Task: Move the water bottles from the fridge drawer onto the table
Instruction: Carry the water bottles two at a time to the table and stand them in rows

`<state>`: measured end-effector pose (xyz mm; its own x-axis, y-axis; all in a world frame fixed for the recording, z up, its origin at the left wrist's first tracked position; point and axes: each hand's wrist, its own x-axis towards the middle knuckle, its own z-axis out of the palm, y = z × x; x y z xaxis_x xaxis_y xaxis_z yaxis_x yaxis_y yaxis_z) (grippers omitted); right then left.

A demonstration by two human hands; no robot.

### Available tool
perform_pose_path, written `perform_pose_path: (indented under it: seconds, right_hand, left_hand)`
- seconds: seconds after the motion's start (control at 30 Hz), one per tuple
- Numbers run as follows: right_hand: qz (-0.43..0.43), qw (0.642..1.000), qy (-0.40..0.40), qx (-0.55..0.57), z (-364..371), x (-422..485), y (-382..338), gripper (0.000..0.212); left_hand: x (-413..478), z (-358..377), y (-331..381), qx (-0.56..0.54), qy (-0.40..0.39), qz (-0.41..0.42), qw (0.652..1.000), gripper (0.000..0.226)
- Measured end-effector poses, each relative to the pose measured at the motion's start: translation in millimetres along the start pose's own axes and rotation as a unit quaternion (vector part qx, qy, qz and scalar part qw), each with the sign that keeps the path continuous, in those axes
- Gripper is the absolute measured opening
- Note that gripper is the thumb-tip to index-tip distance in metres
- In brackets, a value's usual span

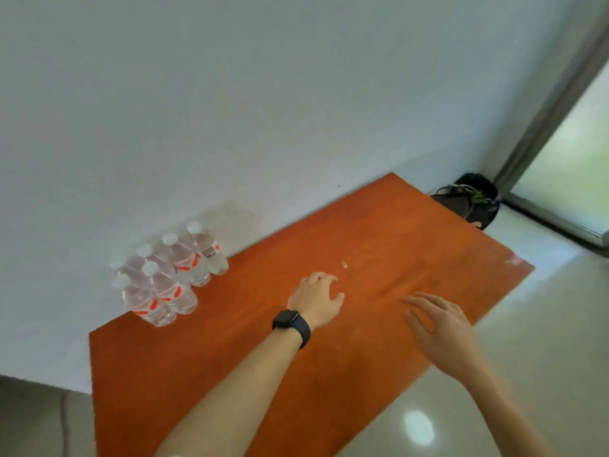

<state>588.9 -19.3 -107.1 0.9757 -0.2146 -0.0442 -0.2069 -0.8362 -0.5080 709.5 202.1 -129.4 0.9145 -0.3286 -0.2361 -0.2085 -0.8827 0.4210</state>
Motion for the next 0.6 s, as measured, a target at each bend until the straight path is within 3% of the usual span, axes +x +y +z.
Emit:
perform_pose_path:
  seconds: [0.13, 0.3, 0.47, 0.6]
  right_hand:
    - [0.094, 0.990, 0.105, -0.030, -91.4, -80.9, 93.0, 0.035]
    - [0.216, 0.947, 0.235, -0.034, -184.6, -187.6, 188.1, 0.039]
    - [0.289, 0.893, 0.343, -0.041, -242.2, -269.1, 259.5, 0.039]
    - [0.332, 0.862, 0.378, -0.055, -275.2, -305.0, 315.1, 0.037]
  left_hand:
    - [-5.2, 41.5, 153.2, 0.046, -0.015, 0.177, 0.983, 0.047]
    - [-47.8, 82.9, 336.2, 0.040, -0.016, 0.365, 0.930, 0.048]
    - [-84.5, 115.9, 468.2, 0.037, -0.032, 0.479, 0.877, 0.049]
    - [-95.1, 145.2, 554.0, 0.047, -0.029, 0.539, 0.840, 0.049]
